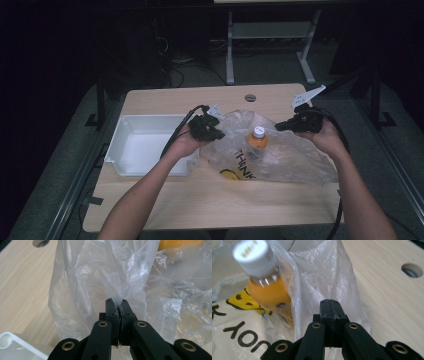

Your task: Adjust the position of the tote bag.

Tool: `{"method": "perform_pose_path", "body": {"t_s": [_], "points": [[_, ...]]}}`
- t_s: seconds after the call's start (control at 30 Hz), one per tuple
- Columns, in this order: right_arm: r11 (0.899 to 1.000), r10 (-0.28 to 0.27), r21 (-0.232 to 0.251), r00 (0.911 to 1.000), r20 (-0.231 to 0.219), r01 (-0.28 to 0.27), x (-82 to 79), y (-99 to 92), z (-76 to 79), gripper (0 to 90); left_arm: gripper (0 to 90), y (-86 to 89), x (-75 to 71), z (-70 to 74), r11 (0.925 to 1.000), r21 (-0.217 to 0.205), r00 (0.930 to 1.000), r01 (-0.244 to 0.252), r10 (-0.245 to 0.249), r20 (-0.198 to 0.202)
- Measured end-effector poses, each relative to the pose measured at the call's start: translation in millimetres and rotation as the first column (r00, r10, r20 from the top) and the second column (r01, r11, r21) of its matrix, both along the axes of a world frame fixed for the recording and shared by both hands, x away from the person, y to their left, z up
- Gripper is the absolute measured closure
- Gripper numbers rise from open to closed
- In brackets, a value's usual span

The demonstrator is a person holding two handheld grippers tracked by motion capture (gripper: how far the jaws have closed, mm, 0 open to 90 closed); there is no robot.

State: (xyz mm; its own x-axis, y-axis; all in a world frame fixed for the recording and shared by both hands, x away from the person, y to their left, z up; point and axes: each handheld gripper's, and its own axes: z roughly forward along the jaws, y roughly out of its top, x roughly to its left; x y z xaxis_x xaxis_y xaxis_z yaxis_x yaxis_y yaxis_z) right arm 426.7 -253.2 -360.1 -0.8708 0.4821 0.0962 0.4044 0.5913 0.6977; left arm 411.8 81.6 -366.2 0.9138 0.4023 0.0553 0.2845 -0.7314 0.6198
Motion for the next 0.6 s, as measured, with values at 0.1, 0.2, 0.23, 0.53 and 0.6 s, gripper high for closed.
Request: {"method": "perform_pose_path", "body": {"t_s": [0.1, 0.2, 0.23, 0.53, 0.6], "points": [[1.000, -0.007, 0.010, 0.9999, -0.012, 0.007, -1.1, -2.4, -9.2, 89.9, 88.8, -2.0, -0.1, -5.6, 0.9998, 0.014, 0.9999, -0.010, 0.010, -0.012], [1.000, -0.020, 0.015, 0.9996, -0.022, 0.021, -3.4, -4.5, -18.9, 89.9, 88.8, -4.2, -1.6, -9.0, 0.9995, 0.030, 0.9998, -0.006, 0.007, -0.018], [1.000, -0.018, 0.017, 0.9996, -0.022, 0.019, -3.7, -4.8, -21.0, 89.9, 88.8, -5.1, -2.7, -10.2, 0.9996, 0.028, 0.9998, -0.008, 0.009, -0.016], [0.998, -0.050, 0.023, 0.9958, -0.076, 0.052, -10.5, -0.9, -33.6, 89.9, 88.8, -7.5, -12.0, -20.7, 0.9985, 0.055, 0.9996, 0.002, 0.000, -0.027], [0.998, -0.057, 0.017, 0.9960, -0.069, 0.058, -13.4, 1.0, -36.0, 89.9, 88.8, -7.7, -15.5, -22.7, 0.9987, 0.050, 0.9997, 0.000, 0.001, -0.026]]}}
